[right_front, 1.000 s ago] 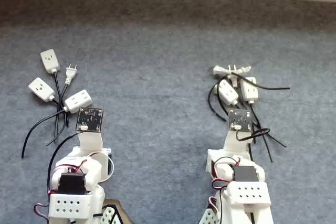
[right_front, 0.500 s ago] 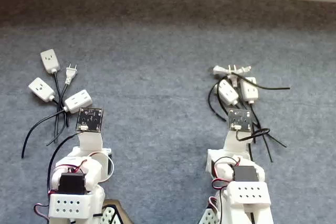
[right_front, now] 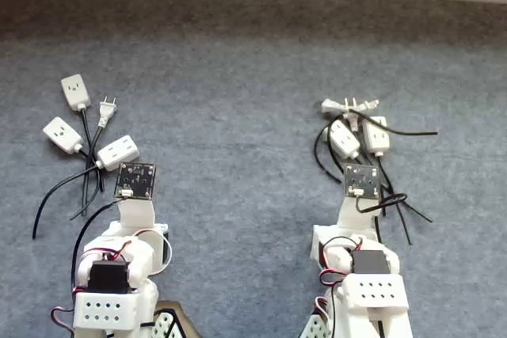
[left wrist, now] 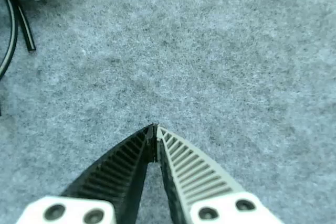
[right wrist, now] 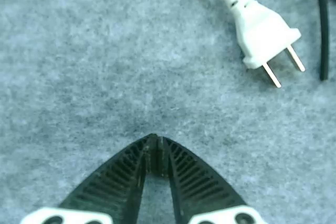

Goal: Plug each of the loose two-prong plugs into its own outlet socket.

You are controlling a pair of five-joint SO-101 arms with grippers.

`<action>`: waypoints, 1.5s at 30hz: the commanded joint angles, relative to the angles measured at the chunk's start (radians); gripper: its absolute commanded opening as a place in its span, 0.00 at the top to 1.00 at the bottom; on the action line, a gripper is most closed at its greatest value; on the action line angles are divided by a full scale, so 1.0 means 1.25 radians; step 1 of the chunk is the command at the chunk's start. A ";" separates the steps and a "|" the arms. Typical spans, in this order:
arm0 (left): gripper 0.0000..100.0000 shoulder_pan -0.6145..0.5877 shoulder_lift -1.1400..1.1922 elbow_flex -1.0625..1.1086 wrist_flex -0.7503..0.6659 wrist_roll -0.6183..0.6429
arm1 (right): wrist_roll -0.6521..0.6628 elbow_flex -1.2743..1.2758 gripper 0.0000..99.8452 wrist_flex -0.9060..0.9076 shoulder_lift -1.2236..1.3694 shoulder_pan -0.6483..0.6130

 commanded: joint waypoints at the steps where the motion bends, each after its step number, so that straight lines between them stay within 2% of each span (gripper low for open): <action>1: 0.99 0.010 0.007 0.006 -0.002 -0.005 | 0.011 0.018 0.99 -0.056 0.008 -0.017; 9: 0.99 0.010 0.007 0.006 -0.002 -0.005 | 0.006 -0.003 0.99 -0.215 0.007 -0.012; 12: 0.99 0.010 0.007 0.006 -0.002 -0.005 | 0.010 -0.071 0.99 -0.217 0.007 -0.003; 15: 0.99 0.010 0.007 0.006 -0.002 -0.005 | 0.010 -0.174 0.99 -0.132 0.007 0.066; 21: 0.99 0.010 0.007 0.006 -0.002 -0.005 | 0.011 -0.512 0.99 0.138 0.007 0.247; 25: 0.99 0.010 0.007 0.006 -0.002 -0.005 | 0.012 -0.784 0.99 0.277 0.009 0.280; 30: 0.99 0.010 0.007 0.006 -0.002 -0.005 | 0.095 -0.990 0.99 0.358 0.042 0.312; 33: 0.99 0.010 0.007 0.006 -0.002 -0.005 | 0.095 -1.043 0.99 0.416 0.187 0.387; 36: 0.99 0.010 0.007 0.006 -0.002 -0.005 | 0.099 -1.123 0.99 0.479 0.433 0.449; 41: 0.99 0.010 0.007 0.006 -0.002 -0.005 | 0.102 -1.402 0.99 0.688 0.839 0.462; 45: 0.99 0.009 0.007 0.006 -0.002 -0.005 | 0.098 -1.555 0.99 0.698 1.013 0.477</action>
